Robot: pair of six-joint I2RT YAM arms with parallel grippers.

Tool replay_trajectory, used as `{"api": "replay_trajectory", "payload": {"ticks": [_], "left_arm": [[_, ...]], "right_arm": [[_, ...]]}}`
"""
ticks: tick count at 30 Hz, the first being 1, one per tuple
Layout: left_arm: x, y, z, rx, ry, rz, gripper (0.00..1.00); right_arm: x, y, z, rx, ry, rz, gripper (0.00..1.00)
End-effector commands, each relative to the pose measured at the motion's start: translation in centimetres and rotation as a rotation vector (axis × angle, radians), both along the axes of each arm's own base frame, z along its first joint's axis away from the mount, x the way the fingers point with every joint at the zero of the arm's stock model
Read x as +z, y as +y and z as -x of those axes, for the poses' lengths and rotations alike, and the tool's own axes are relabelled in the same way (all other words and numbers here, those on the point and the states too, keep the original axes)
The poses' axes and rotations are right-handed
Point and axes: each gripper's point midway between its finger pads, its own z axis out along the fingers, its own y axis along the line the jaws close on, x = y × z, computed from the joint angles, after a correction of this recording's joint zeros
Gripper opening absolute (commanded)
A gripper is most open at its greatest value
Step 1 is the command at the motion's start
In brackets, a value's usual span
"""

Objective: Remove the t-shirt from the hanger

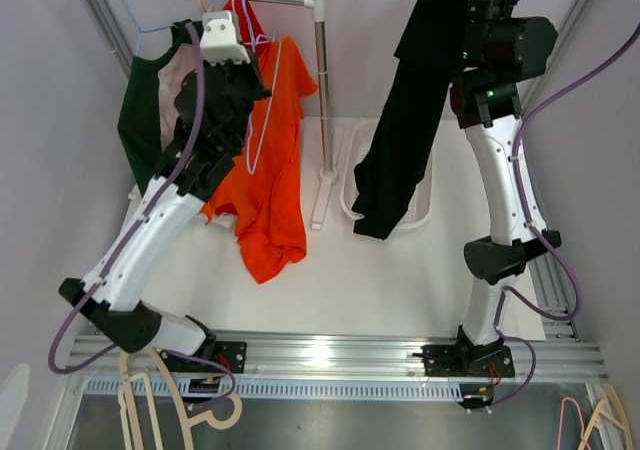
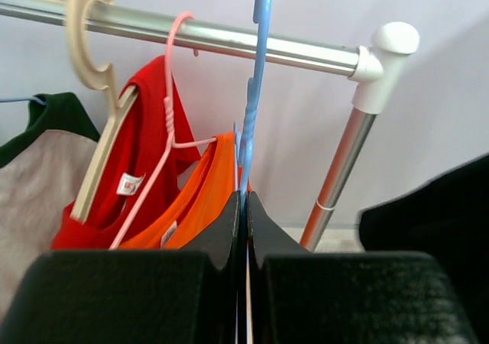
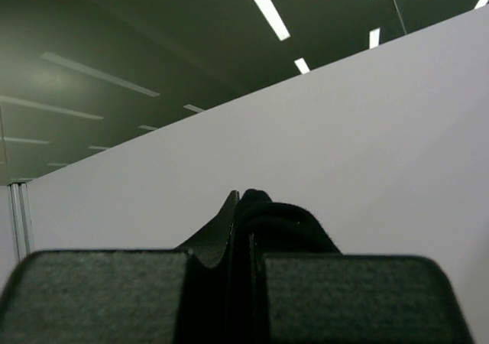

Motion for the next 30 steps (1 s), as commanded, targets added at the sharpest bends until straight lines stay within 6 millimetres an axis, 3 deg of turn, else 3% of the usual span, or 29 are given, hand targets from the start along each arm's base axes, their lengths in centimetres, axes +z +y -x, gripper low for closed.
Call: {"api": "replay_trajectory", "payload": {"ticks": [1, 2, 4, 5, 6, 8, 9, 11, 12, 13, 15, 16, 18, 19, 24, 25, 26, 27, 30], "left_arm": [[2.8, -0.7, -1.8, -0.042, -0.087, 0.009, 0.01], [1.7, -1.2, -3.2, -0.04, -0.068, -0.01, 0.01], [2.1, -1.6, -4.1, -0.045, -0.085, -0.019, 0.01], [1.2, -2.0, -5.1, -0.042, -0.072, -0.032, 0.01], [1.3, -2.0, -5.4, -0.043, -0.08, -0.036, 0.01], [0.7, -2.5, -6.5, -0.057, -0.074, -0.038, 0.01], [0.8, -2.5, -6.7, -0.058, -0.075, -0.037, 0.01], [1.0, -2.4, -7.3, -0.049, -0.076, -0.035, 0.01], [0.4, -2.6, -7.9, -0.047, -0.066, -0.041, 0.01], [0.1, -2.6, -8.3, -0.043, -0.06, -0.045, 0.01], [0.4, -2.4, -8.8, -0.034, -0.067, -0.043, 0.01], [0.5, -2.3, -8.8, -0.034, -0.069, -0.042, 0.01], [1.0, -2.2, -8.5, -0.037, -0.077, -0.038, 0.01], [1.1, -2.2, -8.3, -0.039, -0.079, -0.034, 0.01], [1.9, -2.0, -6.8, -0.072, -0.094, -0.014, 0.01], [2.6, -1.9, -6.2, -0.082, -0.111, -0.015, 0.01], [3.0, -2.0, -6.0, -0.094, -0.123, -0.019, 0.01], [3.3, -2.3, -5.9, -0.111, -0.136, -0.033, 0.01], [3.3, -2.8, -6.3, -0.127, -0.139, -0.047, 0.01]], "right_arm": [[1.0, -0.9, 1.1, 0.048, -0.066, -0.019, 0.0], [-1.1, -0.2, -1.3, 0.055, -0.001, 0.008, 0.0], [-3.5, 0.6, -3.5, 0.08, 0.078, 0.047, 0.0], [-4.8, 1.0, -4.5, 0.093, 0.117, 0.061, 0.0], [-7.9, 2.0, -6.7, 0.11, 0.195, 0.087, 0.0], [-10.8, 2.9, -8.0, 0.146, 0.272, 0.121, 0.0], [-14.8, 3.8, -9.9, 0.157, 0.363, 0.144, 0.0], [-17.9, 4.0, -10.3, 0.175, 0.442, 0.142, 0.0], [-22.5, 4.5, -11.6, 0.185, 0.542, 0.16, 0.0], [-25.0, 4.8, -12.1, 0.195, 0.614, 0.178, 0.0], [-29.3, 6.0, -12.2, 0.253, 0.721, 0.209, 0.0], [-33.7, 6.4, -12.5, 0.271, 0.829, 0.233, 0.0], [-37.8, 6.9, -12.3, 0.302, 0.915, 0.243, 0.0], [-41.3, 7.0, -12.1, 0.311, 0.996, 0.253, 0.0], [-51.2, 7.3, -12.2, 0.329, 1.321, 0.266, 0.0], [-54.9, 7.5, -12.0, 0.333, 1.454, 0.274, 0.0], [-56.8, 7.4, -11.9, 0.332, 1.519, 0.27, 0.0], [-61.7, 7.6, -10.7, 0.347, 1.677, 0.287, 0.0], [-65.5, 8.3, -10.0, 0.382, 1.815, 0.333, 0.0]]}}
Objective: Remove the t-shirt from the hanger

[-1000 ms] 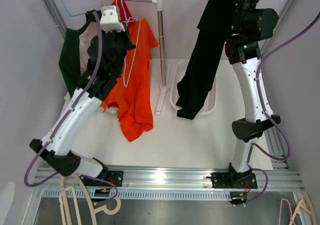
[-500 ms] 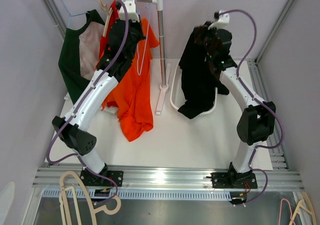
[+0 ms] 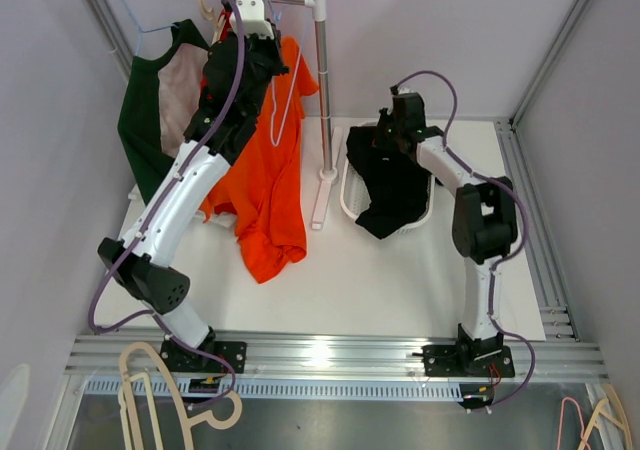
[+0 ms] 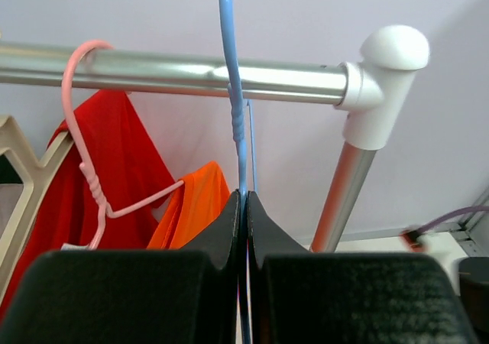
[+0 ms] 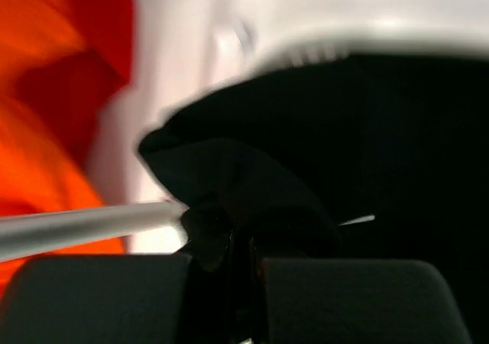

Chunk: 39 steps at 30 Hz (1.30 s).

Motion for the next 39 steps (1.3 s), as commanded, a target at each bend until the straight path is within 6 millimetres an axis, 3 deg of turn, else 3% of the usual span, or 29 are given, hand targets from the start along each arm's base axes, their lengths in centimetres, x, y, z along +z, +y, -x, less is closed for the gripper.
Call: {"api": "replay_trajectory", "payload": {"ticks": [1, 4, 5, 6, 7, 8, 10, 11, 13, 14, 15, 16, 21, 24, 25, 28, 33, 36, 39], "left_arm": [[4.7, 0.4, 1.6, -0.043, -0.119, 0.026, 0.01], [3.9, -0.1, 0.6, -0.047, -0.11, -0.024, 0.01], [4.3, -0.1, 0.6, -0.045, -0.119, -0.033, 0.01], [3.2, -0.5, -0.4, -0.044, -0.097, -0.049, 0.01], [3.3, -0.6, -0.6, -0.045, -0.097, -0.058, 0.01], [3.2, -0.7, -0.9, -0.047, -0.09, -0.064, 0.01], [2.3, -1.2, -1.8, -0.048, -0.072, -0.073, 0.01], [1.9, -1.2, -2.0, -0.047, -0.063, -0.076, 0.01], [1.2, -1.4, -2.2, -0.05, -0.052, -0.077, 0.01], [0.1, -1.6, -2.5, -0.053, -0.031, -0.085, 0.01], [0.1, -1.7, -2.5, -0.056, -0.033, -0.081, 0.01], [-0.2, -1.7, -2.6, -0.059, -0.027, -0.081, 0.01], [-1.9, -1.6, -2.9, -0.046, 0.007, -0.075, 0.17], [-1.7, -1.4, -2.5, -0.044, 0.006, -0.067, 0.19], [-1.6, -1.3, -2.3, -0.043, 0.006, -0.064, 0.24], [-0.6, -0.4, -1.5, -0.024, -0.006, -0.05, 0.37], [3.2, 1.8, 2.1, -0.003, -0.053, -0.015, 0.68], [5.9, 2.9, 4.7, -0.012, -0.099, 0.008, 0.86], [8.1, 3.8, 6.9, -0.027, -0.132, 0.021, 0.94]], "right_arm": [[-10.2, 0.2, 4.6, 0.04, 0.383, 0.081, 0.0], [-11.6, 0.5, 5.6, 0.052, 0.392, 0.075, 0.0], [-10.5, 0.6, 5.9, 0.047, 0.371, 0.056, 0.02], [-11.2, 0.3, 6.8, 0.047, 0.383, 0.055, 0.09], [-11.0, 0.3, 7.2, 0.046, 0.379, 0.054, 0.21], [-9.7, -0.1, 7.2, 0.029, 0.346, 0.065, 0.44], [-9.4, -0.6, 8.2, 0.011, 0.343, 0.102, 0.61], [-7.9, -1.0, 8.4, 0.003, 0.308, 0.121, 0.63], [-6.9, -1.5, 9.0, -0.004, 0.292, 0.136, 0.64], [-4.8, -2.0, 9.1, -0.022, 0.248, 0.138, 0.64], [-3.9, -2.2, 9.3, -0.019, 0.229, 0.147, 0.65], [-3.3, -2.4, 9.7, -0.016, 0.22, 0.148, 0.7], [2.7, -4.5, 10.5, -0.071, 0.093, 0.18, 0.77], [4.7, -5.1, 10.8, -0.083, 0.052, 0.166, 0.78], [5.7, -5.2, 11.1, -0.084, 0.028, 0.155, 0.78], [7.3, -5.6, 11.4, -0.086, -0.005, 0.14, 0.79], [8.2, -6.9, 11.3, -0.118, -0.014, 0.173, 0.8], [6.6, -8.8, 10.8, -0.167, 0.048, 0.211, 0.81], [5.1, -10.7, 10.1, -0.217, 0.1, 0.236, 0.81]]}}
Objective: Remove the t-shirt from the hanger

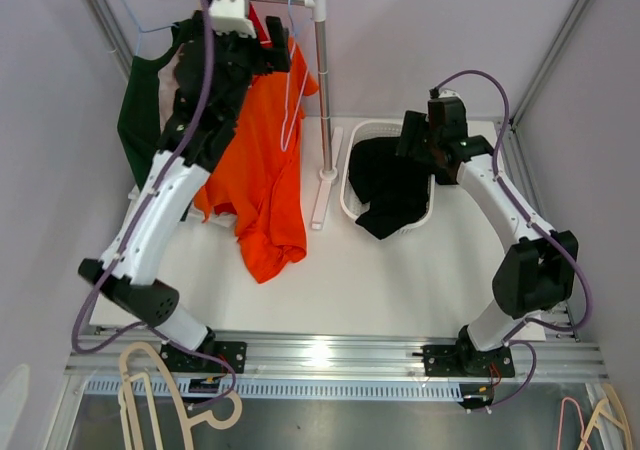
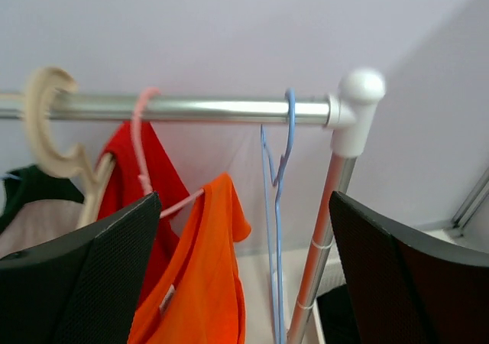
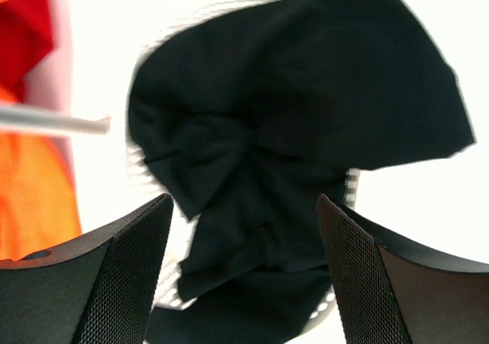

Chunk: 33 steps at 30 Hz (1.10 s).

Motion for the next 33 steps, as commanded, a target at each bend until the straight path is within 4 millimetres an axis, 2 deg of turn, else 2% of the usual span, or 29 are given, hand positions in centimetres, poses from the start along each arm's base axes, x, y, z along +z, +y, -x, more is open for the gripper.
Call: {"api": "replay_trajectory", "payload": {"ticks": [1, 4, 6, 7, 8, 9, 10, 11, 12, 13, 15, 17, 18, 21, 24, 27, 29, 32, 33], "left_arm": [[6.0, 2.8, 4.6, 0.003, -0.114, 0.067, 0.96], [7.0, 4.0, 5.5, 0.023, -0.134, 0.063, 0.98], [6.9, 5.2, 5.2, 0.039, -0.124, 0.063, 0.98], [6.7, 5.6, 4.9, 0.044, -0.119, 0.057, 0.98], [6.3, 5.2, 4.5, 0.009, -0.099, 0.088, 0.98], [6.2, 6.5, 4.0, 0.022, -0.092, 0.097, 0.98], [4.9, 6.6, 3.2, 0.019, -0.051, 0.093, 0.98], [4.5, 6.5, 2.8, -0.006, -0.036, 0.098, 0.98], [4.1, 7.3, 2.2, 0.01, -0.027, 0.095, 0.98], [3.5, 7.4, 1.8, 0.017, -0.013, 0.089, 0.98], [2.7, 7.6, 1.0, 0.026, 0.002, 0.069, 0.98], [2.3, 7.6, 0.5, 0.014, 0.008, 0.054, 0.99], [2.1, 7.2, 0.4, -0.004, 0.012, 0.049, 0.99], [1.7, 7.3, 0.1, -0.003, 0.024, 0.037, 0.99], [1.7, 7.5, 0.5, 0.001, 0.019, 0.028, 0.99], [1.3, 7.8, 0.5, 0.017, 0.021, 0.021, 0.99], [1.9, 8.2, 1.1, 0.023, 0.007, 0.02, 1.0], [2.1, 8.6, 1.6, 0.034, -0.002, 0.024, 1.0], [2.2, 8.7, 1.7, 0.032, -0.005, 0.027, 0.99]], "right_arm": [[-1.0, -2.8, -0.8, -0.072, 0.043, 0.051, 0.81], [-2.1, -4.2, -1.1, -0.098, 0.078, 0.031, 0.81], [-2.3, -6.2, -1.3, -0.165, 0.087, 0.03, 0.81], [-2.5, -7.0, -1.4, -0.183, 0.09, 0.027, 0.81], [-2.7, -8.7, -1.5, -0.221, 0.094, 0.012, 0.81], [-3.2, -9.0, -1.5, -0.213, 0.113, -0.024, 0.81], [-3.4, -9.4, -1.7, -0.22, 0.114, -0.065, 0.81], [-4.5, -10.5, -1.5, -0.236, 0.134, -0.095, 0.81], [-4.8, -11.4, -1.5, -0.247, 0.137, -0.14, 0.81], [-4.8, -10.9, -2.0, -0.214, 0.121, -0.212, 0.81], [-6.1, -12.2, -1.8, -0.241, 0.136, -0.27, 0.81], [-6.8, -11.8, -2.2, -0.215, 0.145, -0.355, 0.81], [-7.1, -12.4, -2.3, -0.223, 0.152, -0.38, 0.81], [-8.2, -11.6, -2.7, -0.193, 0.176, -0.465, 0.81], [-8.4, -10.9, -3.4, -0.167, 0.171, -0.539, 0.82], [-9.1, -10.9, -4.2, -0.174, 0.171, -0.567, 0.81], [-9.5, -11.1, -4.6, -0.185, 0.17, -0.564, 0.81], [-10.7, -11.5, -5.1, -0.209, 0.175, -0.56, 0.75], [-11.4, -11.7, -5.3, -0.22, 0.183, -0.561, 0.66]]}}
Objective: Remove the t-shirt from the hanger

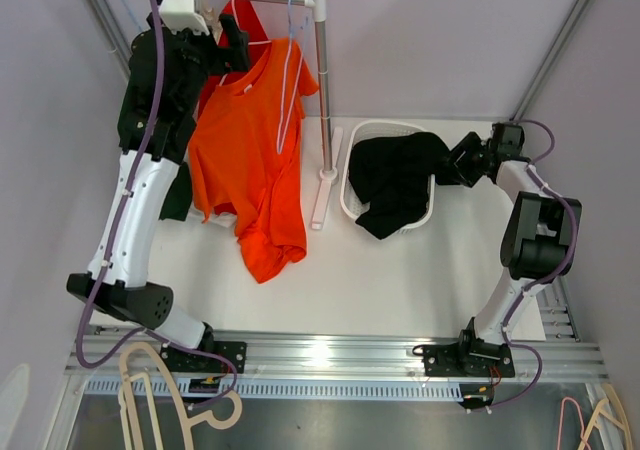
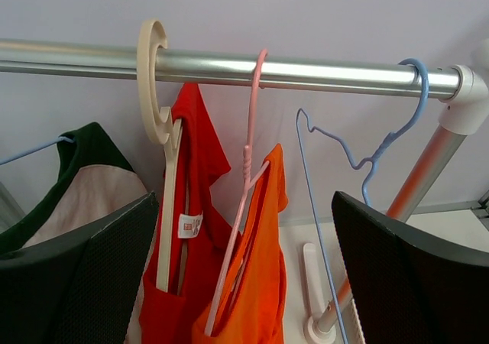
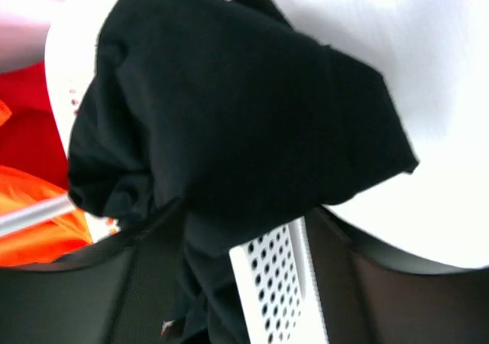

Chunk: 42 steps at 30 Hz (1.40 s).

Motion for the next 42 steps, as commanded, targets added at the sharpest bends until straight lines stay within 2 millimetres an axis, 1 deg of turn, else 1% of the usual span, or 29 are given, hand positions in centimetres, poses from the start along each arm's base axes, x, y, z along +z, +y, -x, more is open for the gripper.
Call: {"api": "replay_trajectory", "payload": {"ticks": [1, 2, 3, 4, 5, 9, 10, 11, 12, 13, 15, 16, 18, 19, 21, 22, 26, 27, 29, 30, 33, 34, 35, 36, 38, 39, 40, 41, 42], "left_arm": [[3.0, 1.2, 2.2, 0.002, -0.082, 0.011, 0.99], [3.2, 1.0, 2.4, -0.008, -0.085, 0.012, 1.0], [3.3, 1.0, 2.5, -0.012, -0.088, 0.01, 0.99], [3.3, 1.0, 2.5, -0.013, -0.089, 0.009, 1.0], [3.2, 0.9, 2.5, -0.017, -0.092, -0.007, 1.0], [2.6, 1.1, 2.0, -0.002, -0.093, -0.036, 0.99], [1.9, 1.1, 1.7, 0.002, -0.083, -0.042, 0.99], [1.7, 1.0, 1.4, -0.001, -0.081, -0.043, 1.0], [1.4, 0.9, 1.1, -0.008, -0.075, -0.044, 0.99], [1.2, 0.9, 1.0, -0.008, -0.072, -0.046, 1.0], [0.2, 0.8, 0.1, -0.002, -0.052, -0.075, 0.99], [0.0, 0.8, -0.2, -0.002, -0.048, -0.08, 0.99], [-1.0, 0.6, -1.0, -0.001, -0.028, -0.087, 0.99], [-1.0, 0.7, -1.2, 0.007, -0.026, -0.09, 0.99], [-1.6, 0.8, -1.7, 0.014, -0.016, -0.093, 0.98], [-2.0, 0.9, -2.1, 0.026, -0.006, -0.096, 0.96], [-2.8, 1.1, -3.0, 0.047, 0.009, -0.104, 0.94], [-3.1, 1.2, -3.3, 0.051, 0.016, -0.105, 0.93], [-3.5, 1.3, -3.8, 0.06, 0.024, -0.103, 0.91], [-3.7, 1.4, -4.0, 0.064, 0.031, -0.102, 0.91], [-4.3, 1.3, -4.7, 0.069, 0.05, -0.1, 0.86], [-4.0, 1.5, -4.8, 0.079, 0.045, -0.094, 0.82], [-4.0, 1.7, -5.0, 0.093, 0.048, -0.092, 0.8], [-4.4, 1.7, -5.4, 0.097, 0.055, -0.094, 0.79], [-4.0, 1.7, -5.6, 0.099, 0.057, -0.093, 0.77], [-4.4, 1.7, -5.9, 0.1, 0.066, -0.095, 0.76], [-4.3, 1.6, -6.0, 0.1, 0.064, -0.095, 0.72], [-3.8, 1.6, -5.9, 0.096, 0.054, -0.092, 0.7], [-4.0, 1.5, -6.1, 0.093, 0.058, -0.094, 0.68]], "right_arm": [[0.0, -0.4, -1.9, -0.025, -0.044, -0.023, 0.62], [-0.2, -0.5, -2.0, -0.034, -0.043, -0.017, 0.53], [-0.5, -0.9, -2.4, -0.049, -0.052, -0.005, 0.37], [-0.5, -0.9, -2.6, -0.055, -0.058, -0.006, 0.09], [-0.3, -1.0, -2.8, -0.059, -0.071, -0.009, 0.0], [3.0, -0.3, -3.6, -0.033, -0.172, -0.002, 0.0], [4.9, -0.1, -3.5, -0.025, -0.213, 0.014, 0.0], [6.2, 0.1, -3.6, -0.018, -0.241, 0.024, 0.0], [7.3, 0.9, -3.5, 0.003, -0.262, 0.029, 0.0], [9.4, 1.4, -3.2, 0.019, -0.302, 0.038, 0.0], [12.1, 2.5, -2.9, 0.06, -0.355, 0.053, 0.0], [13.3, 3.9, -2.6, 0.098, -0.38, 0.05, 0.0], [16.3, 5.6, -2.0, 0.158, -0.437, 0.064, 0.0], [17.2, 7.3, -1.6, 0.207, -0.459, 0.064, 0.0], [18.7, 8.8, -0.9, 0.266, -0.486, 0.078, 0.0], [20.1, 11.1, -0.4, 0.331, -0.523, 0.072, 0.0], [22.3, 14.3, 1.1, 0.462, -0.574, 0.047, 0.0], [21.8, 14.8, 1.2, 0.485, -0.55, 0.035, 0.0], [21.5, 15.6, 1.3, 0.514, -0.538, 0.039, 0.0], [20.0, 15.8, 0.9, 0.519, -0.495, 0.035, 0.0], [17.5, 16.3, 0.7, 0.536, -0.428, 0.026, 0.0], [15.9, 16.3, 0.2, 0.534, -0.39, 0.029, 0.06], [14.9, 16.3, 0.0, 0.536, -0.368, 0.033, 0.11], [14.0, 16.4, 0.0, 0.537, -0.336, 0.035, 0.21], [11.7, 15.5, -0.5, 0.497, -0.26, 0.079, 0.56], [11.1, 15.1, -0.7, 0.482, -0.247, 0.093, 0.57], [10.9, 14.8, -0.7, 0.475, -0.244, 0.095, 0.62], [11.6, 15.0, -0.7, 0.478, -0.275, 0.091, 0.63], [11.6, 15.0, -0.6, 0.478, -0.28, 0.089, 0.63]]}}
